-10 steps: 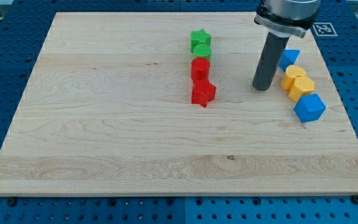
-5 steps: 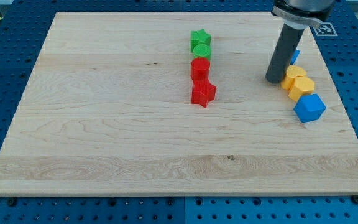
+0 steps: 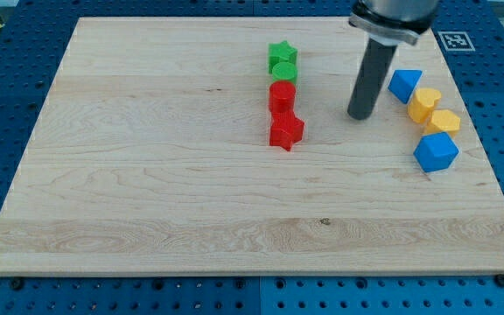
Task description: Separate the yellow blocks
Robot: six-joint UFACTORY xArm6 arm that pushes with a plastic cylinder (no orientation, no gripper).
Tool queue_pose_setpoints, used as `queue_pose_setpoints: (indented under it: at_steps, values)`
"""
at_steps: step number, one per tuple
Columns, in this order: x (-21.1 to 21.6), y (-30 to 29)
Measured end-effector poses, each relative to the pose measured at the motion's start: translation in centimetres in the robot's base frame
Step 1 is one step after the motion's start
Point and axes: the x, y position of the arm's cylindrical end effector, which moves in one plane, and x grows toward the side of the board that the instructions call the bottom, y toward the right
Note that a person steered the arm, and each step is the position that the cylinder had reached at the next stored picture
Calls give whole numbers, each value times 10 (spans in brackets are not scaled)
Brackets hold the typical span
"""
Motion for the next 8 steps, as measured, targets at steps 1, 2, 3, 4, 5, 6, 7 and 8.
queue_pose_setpoints:
  at_steps: [1,2,3,4,5,6,7,8]
  values:
    - [-38,0]
    - [-39,14]
    - [-41,36]
    - [-41,39]
    - [-41,47]
    - [-41,56]
    - [-41,61]
    - [-41,65]
